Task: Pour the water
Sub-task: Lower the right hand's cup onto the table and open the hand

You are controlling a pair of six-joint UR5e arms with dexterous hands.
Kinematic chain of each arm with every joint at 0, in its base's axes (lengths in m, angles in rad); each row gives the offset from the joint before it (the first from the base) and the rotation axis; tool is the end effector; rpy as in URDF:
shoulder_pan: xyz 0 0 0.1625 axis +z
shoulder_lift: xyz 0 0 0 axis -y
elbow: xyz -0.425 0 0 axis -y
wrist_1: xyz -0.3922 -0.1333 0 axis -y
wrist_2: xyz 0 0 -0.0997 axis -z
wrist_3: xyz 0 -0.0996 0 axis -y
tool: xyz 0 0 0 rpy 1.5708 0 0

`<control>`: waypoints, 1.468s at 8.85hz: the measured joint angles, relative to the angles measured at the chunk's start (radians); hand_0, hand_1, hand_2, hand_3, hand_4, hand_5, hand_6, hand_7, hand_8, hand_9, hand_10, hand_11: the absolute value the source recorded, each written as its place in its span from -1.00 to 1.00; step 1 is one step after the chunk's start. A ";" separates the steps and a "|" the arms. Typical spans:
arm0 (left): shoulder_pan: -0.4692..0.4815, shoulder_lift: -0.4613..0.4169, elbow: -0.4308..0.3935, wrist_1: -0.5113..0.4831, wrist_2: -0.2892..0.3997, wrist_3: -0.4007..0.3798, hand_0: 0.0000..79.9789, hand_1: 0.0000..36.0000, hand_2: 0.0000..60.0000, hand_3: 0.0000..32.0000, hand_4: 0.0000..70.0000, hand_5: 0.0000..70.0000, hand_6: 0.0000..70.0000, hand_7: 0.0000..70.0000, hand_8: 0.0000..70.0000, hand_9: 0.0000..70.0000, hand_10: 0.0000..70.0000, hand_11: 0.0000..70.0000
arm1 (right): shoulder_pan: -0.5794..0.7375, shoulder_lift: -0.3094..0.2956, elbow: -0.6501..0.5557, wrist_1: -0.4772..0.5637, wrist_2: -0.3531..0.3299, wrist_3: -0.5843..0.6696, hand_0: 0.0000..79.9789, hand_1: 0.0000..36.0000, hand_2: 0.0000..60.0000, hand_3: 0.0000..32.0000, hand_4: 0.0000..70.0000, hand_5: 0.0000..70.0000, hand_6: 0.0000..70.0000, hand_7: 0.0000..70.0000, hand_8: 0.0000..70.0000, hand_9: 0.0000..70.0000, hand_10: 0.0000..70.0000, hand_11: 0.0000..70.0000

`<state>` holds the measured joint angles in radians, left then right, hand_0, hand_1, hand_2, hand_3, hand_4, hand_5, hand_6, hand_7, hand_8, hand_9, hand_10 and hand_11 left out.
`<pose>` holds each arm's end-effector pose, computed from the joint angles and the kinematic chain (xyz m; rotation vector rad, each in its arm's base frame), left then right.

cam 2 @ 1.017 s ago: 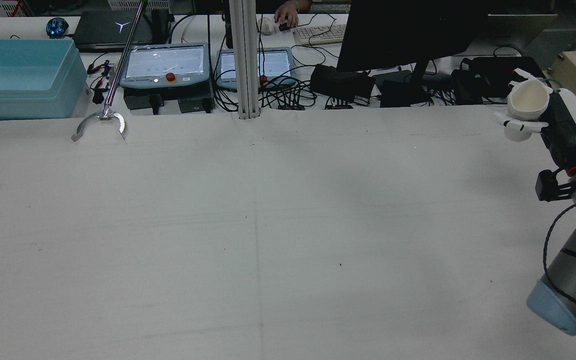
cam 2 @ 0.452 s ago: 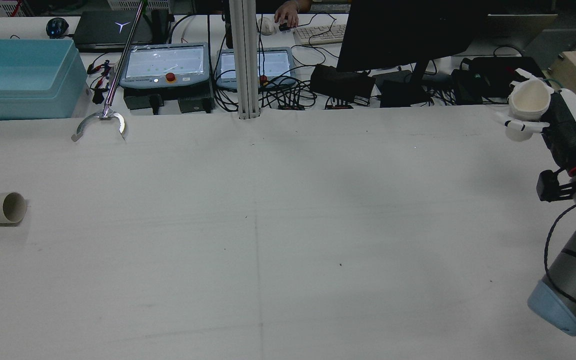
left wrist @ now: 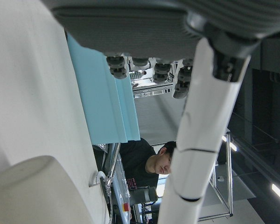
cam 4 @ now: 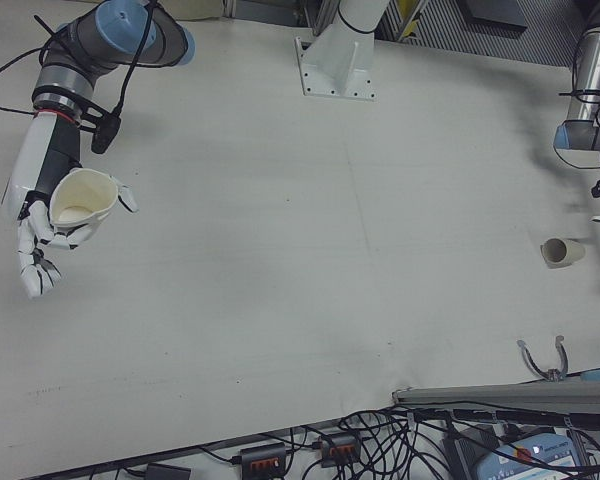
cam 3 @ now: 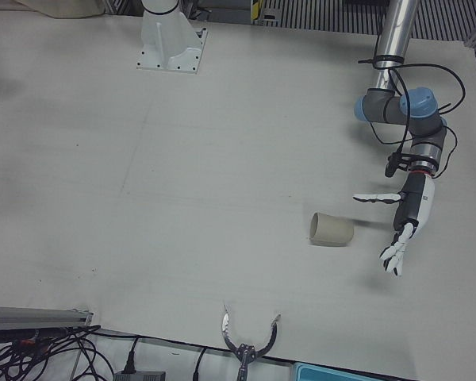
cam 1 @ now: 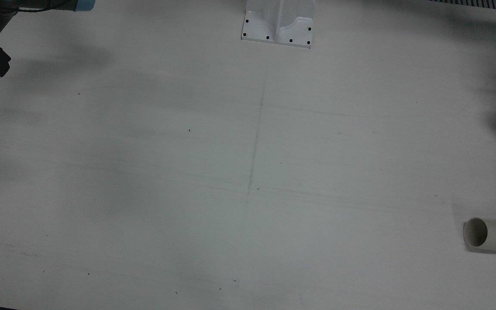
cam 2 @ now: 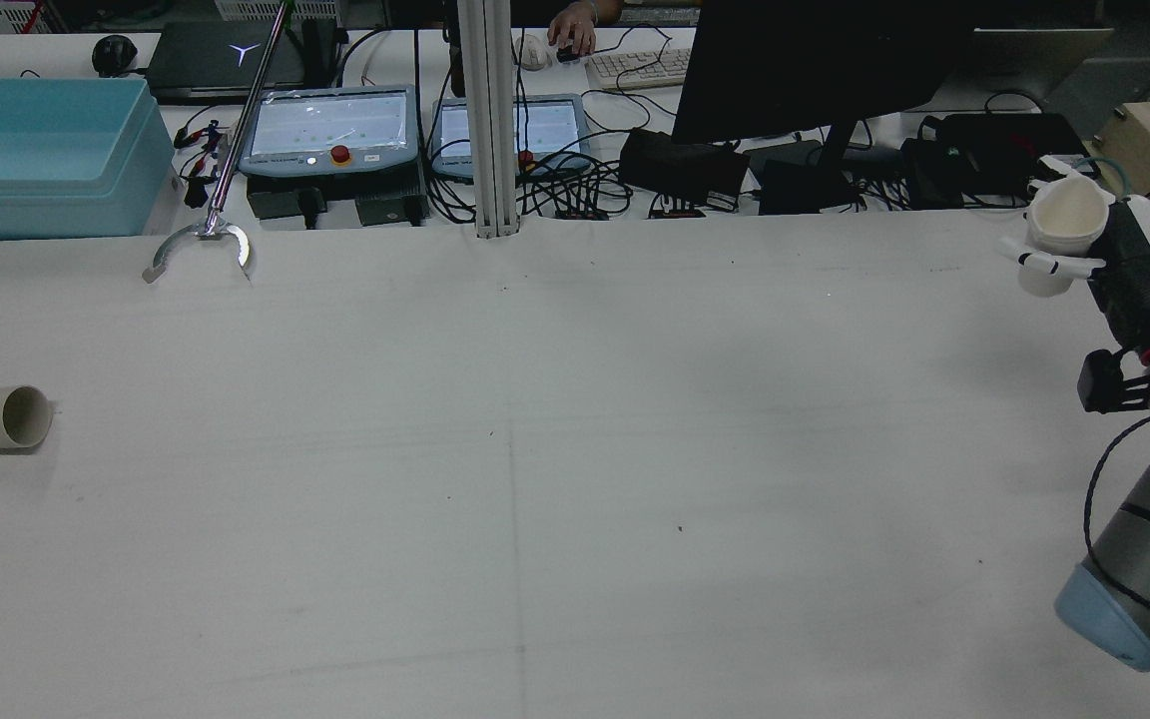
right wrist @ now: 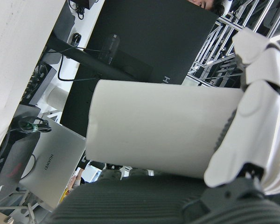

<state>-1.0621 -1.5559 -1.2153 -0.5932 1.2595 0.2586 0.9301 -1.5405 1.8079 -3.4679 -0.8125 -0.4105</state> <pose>0.0877 -0.4936 0.8057 -0.0008 2.2752 -1.8048 -0.1117 -0.4874 0.5875 0.5681 -1.9407 2.0814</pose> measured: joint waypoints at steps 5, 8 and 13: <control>-0.002 0.093 -0.205 0.098 0.001 -0.035 1.00 0.61 -1.00 -1.00 -0.46 -0.49 -0.80 -0.72 -0.99 -0.99 -0.85 -0.69 | -0.160 0.055 -0.276 0.165 0.042 0.234 0.04 -0.66 -0.33 -1.00 -0.10 1.00 -0.48 -0.47 -0.41 -0.23 -0.22 0.12; -0.002 0.149 -0.288 0.108 0.004 -0.035 1.00 0.60 -1.00 -1.00 -0.45 -0.47 -0.80 -0.72 -0.99 -0.99 -0.85 -0.69 | -0.274 0.043 -0.309 0.233 0.095 0.331 0.15 -0.44 -0.29 -1.00 -0.18 1.00 -0.56 -0.55 -0.51 -0.27 -0.30 0.02; -0.001 0.206 -0.279 0.050 0.003 -0.032 1.00 0.55 -1.00 -1.00 -0.45 -0.49 -0.81 -0.74 -0.99 -0.99 -0.84 -0.68 | -0.191 -0.070 -0.297 0.239 0.115 0.295 0.19 -0.24 -0.20 -1.00 -0.36 1.00 -0.53 -0.49 -0.46 -0.21 -0.35 -0.03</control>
<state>-1.0631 -1.3500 -1.4946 -0.5430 1.2627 0.2267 0.7393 -1.6104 1.5109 -3.2287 -0.6974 -0.1153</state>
